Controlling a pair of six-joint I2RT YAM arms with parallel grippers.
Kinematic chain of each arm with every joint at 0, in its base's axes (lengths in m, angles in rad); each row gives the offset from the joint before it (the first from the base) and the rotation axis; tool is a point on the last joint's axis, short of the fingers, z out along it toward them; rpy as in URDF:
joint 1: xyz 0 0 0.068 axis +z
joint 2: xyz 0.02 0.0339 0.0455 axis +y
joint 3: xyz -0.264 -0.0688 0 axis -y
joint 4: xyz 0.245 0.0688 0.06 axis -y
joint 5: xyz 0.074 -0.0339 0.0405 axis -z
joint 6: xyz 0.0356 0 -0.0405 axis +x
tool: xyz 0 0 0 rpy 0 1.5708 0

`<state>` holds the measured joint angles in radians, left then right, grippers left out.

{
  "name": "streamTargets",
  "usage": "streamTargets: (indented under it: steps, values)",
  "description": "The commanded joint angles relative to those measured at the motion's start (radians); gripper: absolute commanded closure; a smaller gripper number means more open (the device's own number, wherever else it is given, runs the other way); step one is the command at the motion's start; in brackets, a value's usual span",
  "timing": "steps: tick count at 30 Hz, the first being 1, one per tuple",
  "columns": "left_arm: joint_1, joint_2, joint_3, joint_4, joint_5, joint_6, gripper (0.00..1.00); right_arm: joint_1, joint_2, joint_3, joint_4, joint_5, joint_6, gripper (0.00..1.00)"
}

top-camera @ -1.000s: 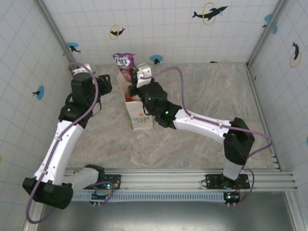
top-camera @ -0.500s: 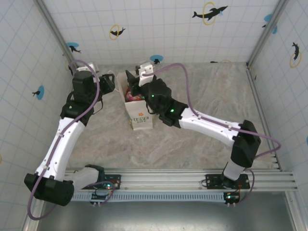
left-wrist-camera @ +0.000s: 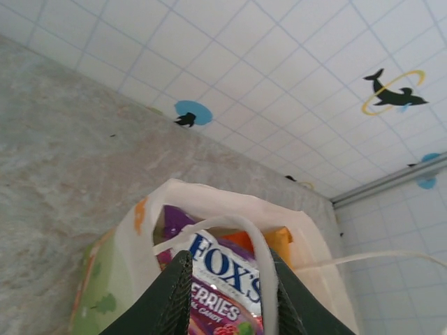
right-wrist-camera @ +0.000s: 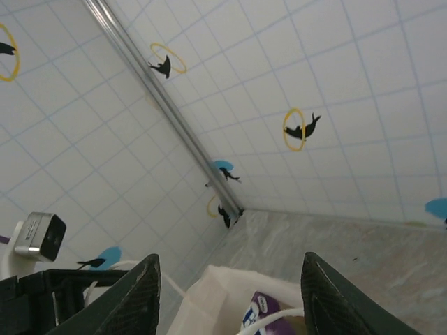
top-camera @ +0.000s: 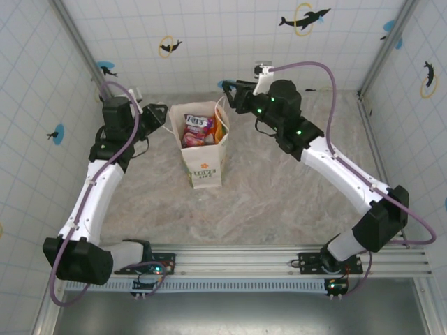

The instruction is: Place the snacks into the paper bag

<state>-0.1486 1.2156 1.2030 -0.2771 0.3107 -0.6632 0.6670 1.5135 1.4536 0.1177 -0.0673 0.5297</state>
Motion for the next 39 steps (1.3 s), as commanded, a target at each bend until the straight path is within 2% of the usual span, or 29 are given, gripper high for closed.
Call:
streamTargets:
  steps: [1,12,22,25,26,27,29,34,37,39]
  values:
    - [0.004,-0.015,-0.005,0.043,0.061,-0.03,0.72,-0.021,0.03,-0.018,0.006,-0.18,0.128,0.45]
    - [0.006,-0.009,0.004,0.034,0.075,-0.026,0.74,-0.026,0.105,-0.007,0.021,-0.275,0.216,0.44]
    - [0.006,-0.029,0.006,0.028,0.076,-0.01,0.82,-0.01,0.187,0.033,0.087,-0.403,0.292,0.46]
    - [0.006,-0.028,0.006,0.04,0.1,-0.004,0.92,-0.003,0.204,0.054,0.121,-0.411,0.293,0.48]
    - [0.006,-0.028,0.008,0.047,0.109,-0.004,0.99,-0.004,0.21,0.061,0.147,-0.42,0.3,0.5]
    - [0.006,-0.026,0.012,0.052,0.115,-0.003,1.0,-0.004,0.212,0.065,0.169,-0.424,0.307,0.52]
    - [0.006,-0.021,0.027,0.055,0.122,-0.004,1.0,-0.006,0.215,0.08,0.191,-0.428,0.307,0.6]
    - [0.006,0.027,0.1,0.049,0.17,0.006,1.0,-0.018,0.214,0.144,0.19,-0.444,0.283,0.86]
    - [0.006,0.061,0.148,0.053,0.205,0.006,1.0,-0.028,0.202,0.178,0.159,-0.436,0.252,0.96]
    - [0.006,0.084,0.186,0.056,0.227,0.004,1.0,-0.036,0.194,0.207,0.119,-0.425,0.222,0.98]
